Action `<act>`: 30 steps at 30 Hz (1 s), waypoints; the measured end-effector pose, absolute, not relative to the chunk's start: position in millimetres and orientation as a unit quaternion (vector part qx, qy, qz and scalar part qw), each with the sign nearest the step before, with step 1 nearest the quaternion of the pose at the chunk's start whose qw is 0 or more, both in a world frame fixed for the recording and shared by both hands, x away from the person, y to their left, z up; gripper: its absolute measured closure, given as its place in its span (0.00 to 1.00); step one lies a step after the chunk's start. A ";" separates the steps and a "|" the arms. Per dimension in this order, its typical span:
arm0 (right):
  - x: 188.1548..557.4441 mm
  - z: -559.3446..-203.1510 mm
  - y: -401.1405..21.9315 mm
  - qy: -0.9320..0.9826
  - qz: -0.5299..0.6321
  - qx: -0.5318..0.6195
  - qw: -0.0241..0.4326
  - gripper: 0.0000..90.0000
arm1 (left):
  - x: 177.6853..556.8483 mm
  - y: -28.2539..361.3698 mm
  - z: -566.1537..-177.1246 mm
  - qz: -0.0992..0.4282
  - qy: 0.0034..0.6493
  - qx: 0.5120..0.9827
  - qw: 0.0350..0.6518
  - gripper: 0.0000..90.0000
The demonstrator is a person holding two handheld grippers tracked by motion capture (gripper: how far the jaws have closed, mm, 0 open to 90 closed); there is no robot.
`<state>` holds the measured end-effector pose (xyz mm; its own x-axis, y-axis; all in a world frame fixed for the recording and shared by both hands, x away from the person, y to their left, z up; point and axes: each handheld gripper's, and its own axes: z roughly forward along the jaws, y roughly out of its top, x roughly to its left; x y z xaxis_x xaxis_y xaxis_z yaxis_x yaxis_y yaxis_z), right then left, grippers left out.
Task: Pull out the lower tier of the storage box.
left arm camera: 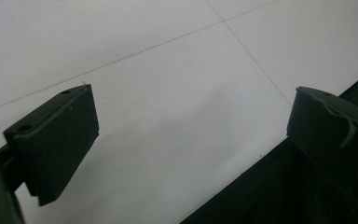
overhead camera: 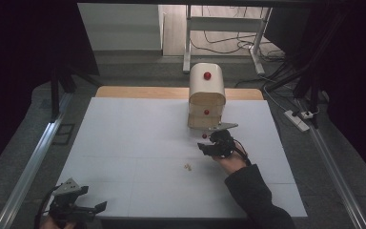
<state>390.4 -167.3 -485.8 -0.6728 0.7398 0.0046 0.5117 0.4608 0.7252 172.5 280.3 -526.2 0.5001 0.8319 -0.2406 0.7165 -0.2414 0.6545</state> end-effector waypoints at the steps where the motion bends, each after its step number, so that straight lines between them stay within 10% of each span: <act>1: 390.5 -485.1 -167.6 0.842 0.361 0.371 0.155 0.41 | 172.6 280.3 -526.2 0.078 0.494 0.784 0.368 0.02; 20: 397.1 -473.6 -176.2 0.862 0.371 0.326 0.112 0.03 | 173.1 280.7 -526.4 0.077 0.495 0.784 0.368 0.02; 30: 400.4 -459.5 -176.2 0.870 0.371 0.301 0.124 0.00 | 173.1 280.8 -526.4 0.077 0.495 0.783 0.368 0.02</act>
<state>400.4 -176.2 -459.5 -0.7884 0.6151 0.0077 0.4310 0.5433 0.7204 173.1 280.8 -526.4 0.4988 0.8317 -0.2439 0.7185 -0.2394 0.6530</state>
